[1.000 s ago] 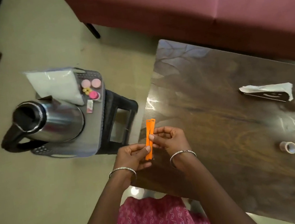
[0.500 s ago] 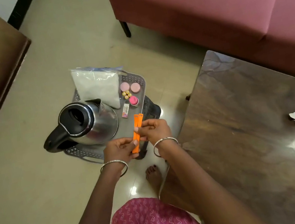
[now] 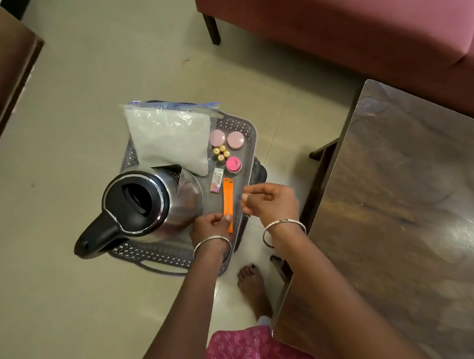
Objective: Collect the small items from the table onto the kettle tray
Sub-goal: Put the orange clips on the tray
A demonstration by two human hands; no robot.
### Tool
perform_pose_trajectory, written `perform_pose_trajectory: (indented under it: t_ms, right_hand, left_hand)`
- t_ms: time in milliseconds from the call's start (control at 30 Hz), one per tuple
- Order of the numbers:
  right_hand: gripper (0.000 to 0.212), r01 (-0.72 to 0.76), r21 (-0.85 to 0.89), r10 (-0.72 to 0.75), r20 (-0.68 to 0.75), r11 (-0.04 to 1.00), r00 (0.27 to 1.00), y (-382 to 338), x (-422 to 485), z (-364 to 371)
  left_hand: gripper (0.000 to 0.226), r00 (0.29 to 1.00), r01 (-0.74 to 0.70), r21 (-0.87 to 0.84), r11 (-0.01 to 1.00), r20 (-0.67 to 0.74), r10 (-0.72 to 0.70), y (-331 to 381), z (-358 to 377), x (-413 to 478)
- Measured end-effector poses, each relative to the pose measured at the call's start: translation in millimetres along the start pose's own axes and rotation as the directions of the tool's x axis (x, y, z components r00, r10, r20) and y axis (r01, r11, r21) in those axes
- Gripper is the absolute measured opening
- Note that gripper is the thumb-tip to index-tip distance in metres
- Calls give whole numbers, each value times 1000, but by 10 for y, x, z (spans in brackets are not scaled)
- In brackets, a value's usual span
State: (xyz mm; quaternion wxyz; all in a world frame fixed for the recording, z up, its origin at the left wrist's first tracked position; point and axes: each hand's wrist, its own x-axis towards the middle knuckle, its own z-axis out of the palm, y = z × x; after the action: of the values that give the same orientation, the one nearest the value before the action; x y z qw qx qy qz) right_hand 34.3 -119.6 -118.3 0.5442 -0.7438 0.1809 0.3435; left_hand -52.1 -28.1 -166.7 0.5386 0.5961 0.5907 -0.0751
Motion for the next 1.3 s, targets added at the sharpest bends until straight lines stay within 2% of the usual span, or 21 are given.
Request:
perform_pose_trajectory:
  t_ms: [200, 333, 500, 733, 833, 1133, 1233, 1300]
  right_hand:
    - [8, -22, -6, 22, -40, 1000, 999, 120, 56, -64]
    - [8, -73, 82, 75, -24, 994, 997, 195, 23, -79]
    - [9, -112, 113, 118, -47, 987, 992, 318, -54, -190]
    - [9, -127, 131, 137, -66, 983, 988, 427, -122, -363]
    - [8, -121, 148, 131, -62, 982, 989, 478, -157, -428]
    - [8, -111, 219, 131, -78, 970, 988, 740, -387, -857]
    - [10, -116, 243, 145, -106, 963, 984, 841, -495, -1121]
    - [12, -116, 251, 151, -125, 961, 981, 891, -570, -1292]
  left_hand:
    - [15, 1000, 1, 79, 997, 1, -1, -43, 91, 104]
    - [13, 997, -37, 160, 987, -63, 47, -22, 108, 59]
    - [20, 992, 17, 55, 998, -126, -10, 20, 136, -29]
    - [25, 985, 0, 156, 988, -172, 27, 12, 96, -65]
    - [33, 984, -23, 182, 983, -171, 55, -16, 95, -75]
    - [35, 966, -118, 218, 969, -201, 163, -26, 135, -181]
    - [33, 934, -148, 261, 954, -279, 222, 52, 162, -423]
    - [30, 890, -218, 302, 928, -329, 316, 114, 197, -682]
